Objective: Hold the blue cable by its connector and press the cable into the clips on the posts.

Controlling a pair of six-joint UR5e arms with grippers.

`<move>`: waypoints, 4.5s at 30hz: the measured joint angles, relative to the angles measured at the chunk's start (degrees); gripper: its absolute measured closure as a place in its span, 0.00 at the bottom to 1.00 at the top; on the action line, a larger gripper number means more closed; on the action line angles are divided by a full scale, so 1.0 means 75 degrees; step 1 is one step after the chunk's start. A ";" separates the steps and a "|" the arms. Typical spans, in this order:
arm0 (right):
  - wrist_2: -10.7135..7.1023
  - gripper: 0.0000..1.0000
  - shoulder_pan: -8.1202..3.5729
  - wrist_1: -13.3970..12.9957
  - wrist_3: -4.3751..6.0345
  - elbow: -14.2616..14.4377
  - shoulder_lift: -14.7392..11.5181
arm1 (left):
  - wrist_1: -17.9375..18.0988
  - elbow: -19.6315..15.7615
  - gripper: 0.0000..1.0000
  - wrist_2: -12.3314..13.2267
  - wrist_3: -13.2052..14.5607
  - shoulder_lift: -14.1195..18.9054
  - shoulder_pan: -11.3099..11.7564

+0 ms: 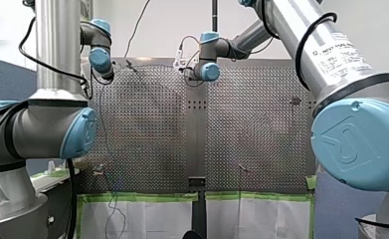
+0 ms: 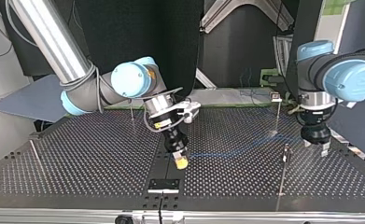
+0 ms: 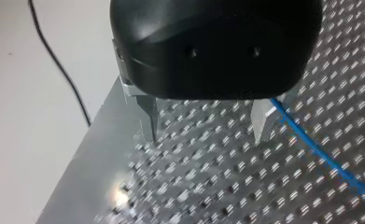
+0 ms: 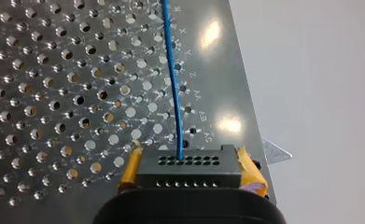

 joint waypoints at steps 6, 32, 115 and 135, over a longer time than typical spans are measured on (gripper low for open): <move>0.0000 1.00 0.0009 0.0018 -0.0009 0.0001 0.0000 | -0.0380 -0.0386 0.00 0.0287 -0.0022 0.0385 -0.0147; 0.0000 1.00 0.0041 0.0097 -0.0048 0.0001 -0.0002 | -0.0935 -0.0598 0.00 0.0958 0.0028 0.1380 -0.0592; 0.0023 1.00 0.0069 0.0315 -0.0118 0.0001 -0.0007 | -0.1812 -0.0577 0.00 -0.0038 0.0530 0.0392 -0.2773; 0.0116 1.00 0.0226 0.1321 -0.0332 0.0240 -0.0836 | -0.1526 -0.0566 0.00 0.0599 -0.0756 0.0388 -0.3127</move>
